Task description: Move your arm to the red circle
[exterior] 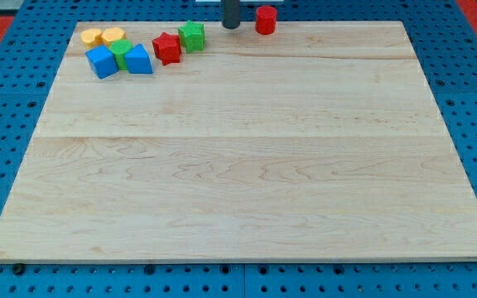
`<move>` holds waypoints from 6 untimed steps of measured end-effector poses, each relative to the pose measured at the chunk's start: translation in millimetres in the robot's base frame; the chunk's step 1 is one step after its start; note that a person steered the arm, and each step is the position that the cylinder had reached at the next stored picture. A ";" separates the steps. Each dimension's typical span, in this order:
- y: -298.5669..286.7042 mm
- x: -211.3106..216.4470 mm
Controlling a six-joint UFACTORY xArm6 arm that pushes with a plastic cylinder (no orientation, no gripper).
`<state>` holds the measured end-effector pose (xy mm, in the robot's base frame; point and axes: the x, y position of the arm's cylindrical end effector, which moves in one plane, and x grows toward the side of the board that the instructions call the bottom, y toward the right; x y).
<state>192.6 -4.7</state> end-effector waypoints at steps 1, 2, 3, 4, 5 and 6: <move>69.8 2.9; 187.7 64.7; 208.4 110.5; 203.1 103.6; 198.5 16.2; 190.0 0.4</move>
